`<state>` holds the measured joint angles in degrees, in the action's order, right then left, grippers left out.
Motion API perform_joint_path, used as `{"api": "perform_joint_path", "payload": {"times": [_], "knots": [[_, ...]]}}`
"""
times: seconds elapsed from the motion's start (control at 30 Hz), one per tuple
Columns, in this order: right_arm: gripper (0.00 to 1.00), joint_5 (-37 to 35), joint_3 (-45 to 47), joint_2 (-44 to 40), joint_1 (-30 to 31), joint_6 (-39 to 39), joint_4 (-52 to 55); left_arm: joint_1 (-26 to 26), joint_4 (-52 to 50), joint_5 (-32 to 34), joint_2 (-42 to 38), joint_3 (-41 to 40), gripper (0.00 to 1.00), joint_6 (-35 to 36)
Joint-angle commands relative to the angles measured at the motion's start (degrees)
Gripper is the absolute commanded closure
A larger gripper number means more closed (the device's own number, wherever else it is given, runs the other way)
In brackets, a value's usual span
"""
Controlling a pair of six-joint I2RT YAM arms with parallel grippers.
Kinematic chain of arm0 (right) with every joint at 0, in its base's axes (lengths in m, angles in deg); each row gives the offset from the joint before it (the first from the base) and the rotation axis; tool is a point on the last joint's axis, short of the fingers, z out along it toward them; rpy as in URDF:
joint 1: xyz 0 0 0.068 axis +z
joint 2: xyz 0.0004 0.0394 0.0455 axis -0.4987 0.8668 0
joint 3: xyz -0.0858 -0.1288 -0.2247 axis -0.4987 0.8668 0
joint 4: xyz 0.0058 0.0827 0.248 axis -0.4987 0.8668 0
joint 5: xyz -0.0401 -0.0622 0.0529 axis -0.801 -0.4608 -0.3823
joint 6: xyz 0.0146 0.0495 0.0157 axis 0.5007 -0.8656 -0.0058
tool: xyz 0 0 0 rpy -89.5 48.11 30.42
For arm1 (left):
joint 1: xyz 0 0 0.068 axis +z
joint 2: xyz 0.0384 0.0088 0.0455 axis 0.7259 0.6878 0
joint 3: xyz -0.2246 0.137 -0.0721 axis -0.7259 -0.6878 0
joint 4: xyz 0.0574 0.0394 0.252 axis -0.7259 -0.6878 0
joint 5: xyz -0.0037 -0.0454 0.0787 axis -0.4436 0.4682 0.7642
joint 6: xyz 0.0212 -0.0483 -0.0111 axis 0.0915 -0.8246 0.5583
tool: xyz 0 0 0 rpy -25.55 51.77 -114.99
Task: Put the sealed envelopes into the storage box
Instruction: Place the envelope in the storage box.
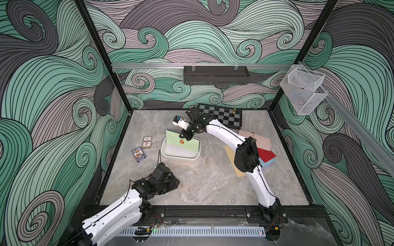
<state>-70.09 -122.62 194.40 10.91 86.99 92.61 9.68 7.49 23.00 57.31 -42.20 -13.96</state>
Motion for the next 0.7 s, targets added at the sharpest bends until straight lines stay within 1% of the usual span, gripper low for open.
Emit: {"api": "perform_joint_path", "payload": {"times": [0.0,0.1,0.2,0.27,0.3,0.4,0.43,0.47,0.5,0.6,0.67], "knots": [[1.0,-2.2,-1.3,1.1,0.9,4.7,3.7,0.6,0.3,-0.4,0.4,-0.3,0.46,0.9],[1.0,-2.2,-1.9,2.7,1.3,7.1,3.9,0.6,0.3,-0.5,0.7,-0.2,0.47,0.9],[1.0,-4.4,-2.6,4.0,2.2,9.8,3.8,0.7,0.4,-0.6,1.0,-0.2,0.47,0.9],[0.97,-4.6,-3.7,5.1,2.3,9.5,3.7,0.6,0.4,-0.6,1.1,-0.2,0.46,1.0],[0.94,-4.5,-4.1,5.7,2.3,9.3,3.7,0.6,0.5,-0.6,1.1,-0.2,0.46,1.0],[0.92,-4.7,-4.7,6.4,2.3,9.0,3.7,0.6,0.8,-0.7,1.7,-0.1,0.46,1.1],[0.89,-4.7,-4.9,6.6,2.2,8.8,3.7,0.7,0.9,-0.8,1.8,-0.1,0.46,1.1],[0.83,-4.9,-5.0,6.7,2.3,8.7,3.7,0.7,1.0,-0.8,1.9,-0.1,0.46,1.1],[0.79,-5.0,-5.1,6.7,2.2,8.6,3.7,0.6,1.1,-0.8,2.1,-0.1,0.46,1.1],[0.77,-4.9,-5.0,6.2,2.3,8.6,3.7,0.7,1.3,-0.9,2.5,0.0,0.46,1.2],[0.69,-5.2,-5.2,6.0,2.2,8.4,3.3,0.7,1.5,-1.0,2.8,0.0,0.46,1.3]]}}
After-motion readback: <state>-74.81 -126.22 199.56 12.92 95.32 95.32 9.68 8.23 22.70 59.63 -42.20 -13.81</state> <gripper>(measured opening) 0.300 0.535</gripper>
